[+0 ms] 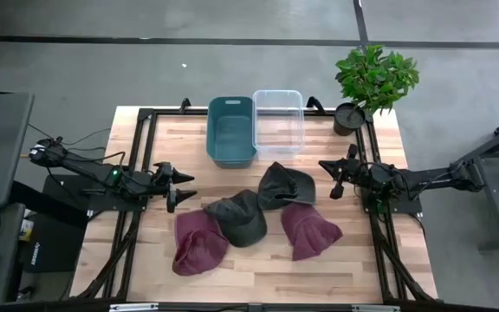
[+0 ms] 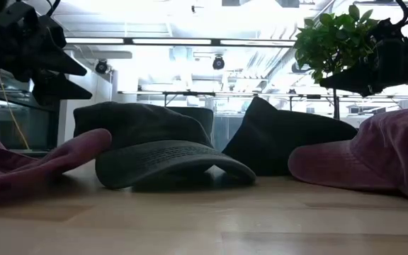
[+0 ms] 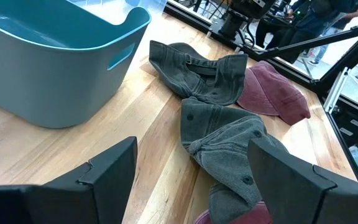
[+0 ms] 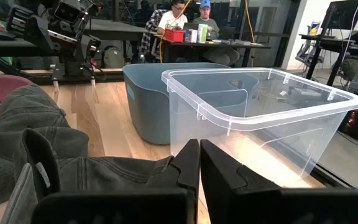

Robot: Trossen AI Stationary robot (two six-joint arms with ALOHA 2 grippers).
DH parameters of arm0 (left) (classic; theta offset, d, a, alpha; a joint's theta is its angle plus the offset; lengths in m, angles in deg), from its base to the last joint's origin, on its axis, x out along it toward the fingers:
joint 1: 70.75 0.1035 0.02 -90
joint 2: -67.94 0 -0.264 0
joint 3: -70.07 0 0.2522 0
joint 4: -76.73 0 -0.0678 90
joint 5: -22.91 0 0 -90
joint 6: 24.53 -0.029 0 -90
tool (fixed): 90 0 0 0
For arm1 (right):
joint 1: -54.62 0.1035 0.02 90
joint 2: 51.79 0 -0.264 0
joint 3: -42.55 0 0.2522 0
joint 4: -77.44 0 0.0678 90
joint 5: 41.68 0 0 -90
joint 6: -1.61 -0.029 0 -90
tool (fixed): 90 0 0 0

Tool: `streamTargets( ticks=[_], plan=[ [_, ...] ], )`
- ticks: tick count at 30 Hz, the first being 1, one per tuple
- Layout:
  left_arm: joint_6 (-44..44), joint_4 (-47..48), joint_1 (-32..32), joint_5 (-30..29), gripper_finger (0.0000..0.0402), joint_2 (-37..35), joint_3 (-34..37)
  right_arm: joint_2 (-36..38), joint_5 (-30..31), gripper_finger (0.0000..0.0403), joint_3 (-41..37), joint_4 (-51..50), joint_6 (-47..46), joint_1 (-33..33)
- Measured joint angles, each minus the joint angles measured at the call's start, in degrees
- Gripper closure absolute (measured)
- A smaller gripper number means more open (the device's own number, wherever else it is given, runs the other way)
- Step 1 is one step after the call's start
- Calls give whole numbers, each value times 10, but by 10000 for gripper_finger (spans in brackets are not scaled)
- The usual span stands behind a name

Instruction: Pick & Place hat

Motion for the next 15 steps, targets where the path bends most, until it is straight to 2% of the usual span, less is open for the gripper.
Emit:
streamTargets(
  ticks=[15],
  plan=[
    [0,0,0,0,110,0,0,0,0,398,0,0,0,0]
  ],
)
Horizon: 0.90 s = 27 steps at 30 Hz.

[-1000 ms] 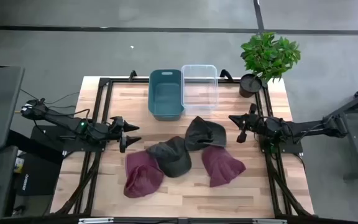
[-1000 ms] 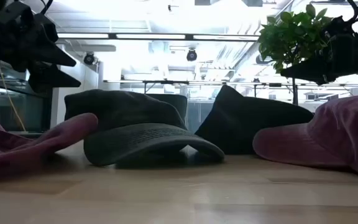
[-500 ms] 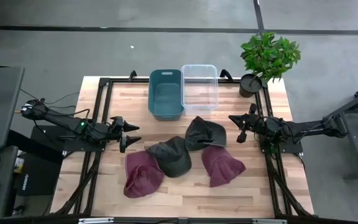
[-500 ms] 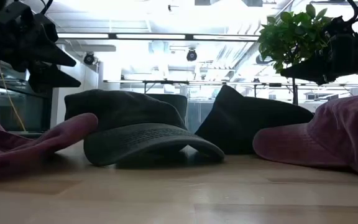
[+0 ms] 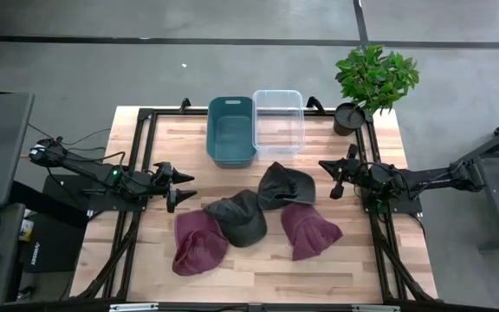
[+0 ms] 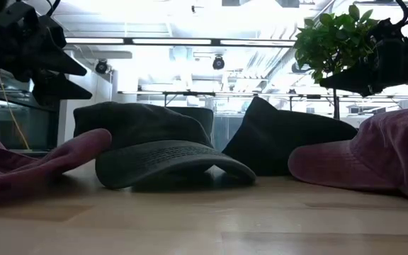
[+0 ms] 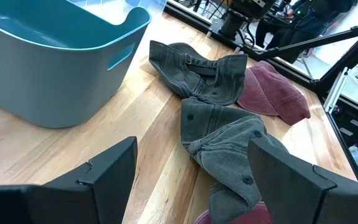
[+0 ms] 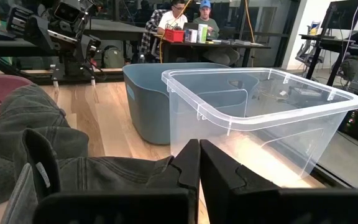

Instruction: Pick & Place hat

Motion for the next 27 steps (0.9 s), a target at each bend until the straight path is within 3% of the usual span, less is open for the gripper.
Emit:
streamTargets(
  ticks=[27],
  plan=[
    [0,0,0,0,110,0,0,0,0,396,0,0,0,0]
  ],
)
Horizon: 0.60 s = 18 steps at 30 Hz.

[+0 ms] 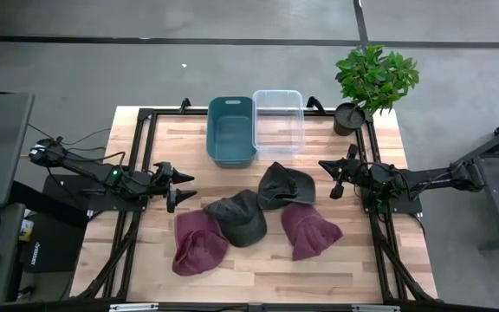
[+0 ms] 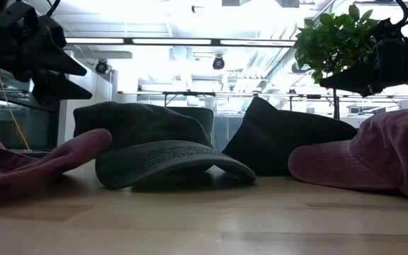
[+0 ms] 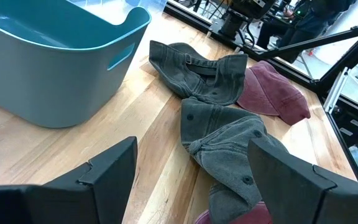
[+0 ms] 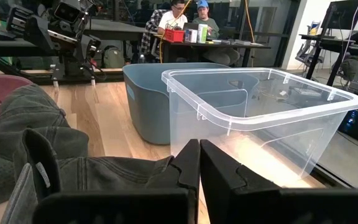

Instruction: Pick & Place hat

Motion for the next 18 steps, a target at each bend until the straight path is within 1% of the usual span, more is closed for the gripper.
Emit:
streamTargets(
  ticks=[11,16,18],
  plan=[
    [0,0,0,-1,110,0,0,0,0,395,0,0,0,0],
    [0,0,0,-24,110,0,0,0,0,398,0,0,0,0],
    [0,0,0,-21,110,0,0,0,0,397,0,0,0,0]
  ],
)
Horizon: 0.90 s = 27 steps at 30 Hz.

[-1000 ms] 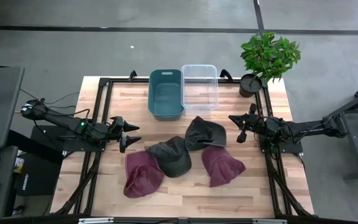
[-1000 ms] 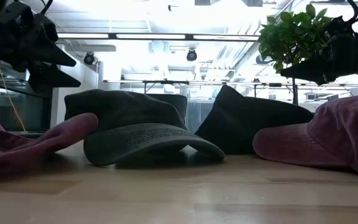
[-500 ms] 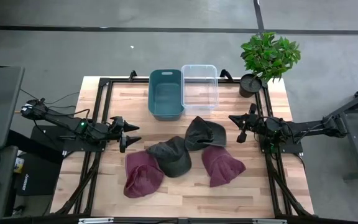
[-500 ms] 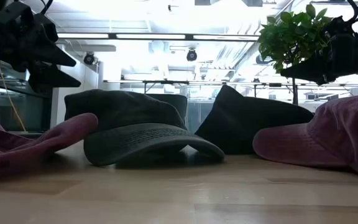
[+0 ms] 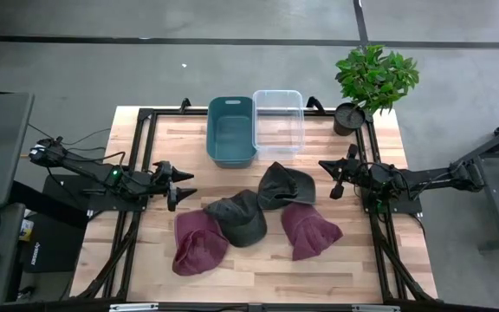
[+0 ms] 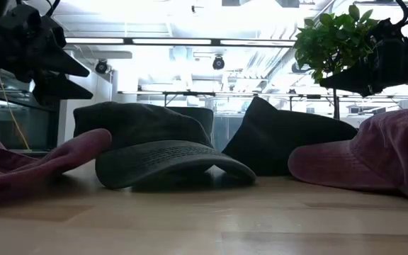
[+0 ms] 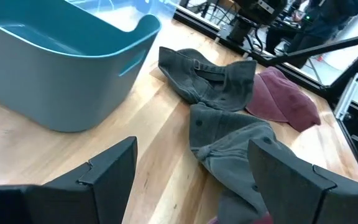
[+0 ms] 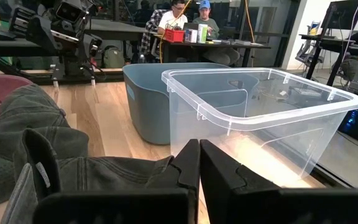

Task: Pick & Place hat
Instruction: Put the left red cap into the transparent bin

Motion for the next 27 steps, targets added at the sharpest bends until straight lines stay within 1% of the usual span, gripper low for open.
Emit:
streamTargets(
  ticks=[8,18,23,27],
  plan=[
    [0,0,0,36,110,0,0,0,0,395,0,0,0,0],
    [0,0,0,35,110,0,0,0,0,398,0,0,0,0],
    [0,0,0,46,110,0,0,0,0,396,0,0,0,0],
    [-14,0,0,45,110,0,0,0,0,396,0,0,0,0]
  ],
)
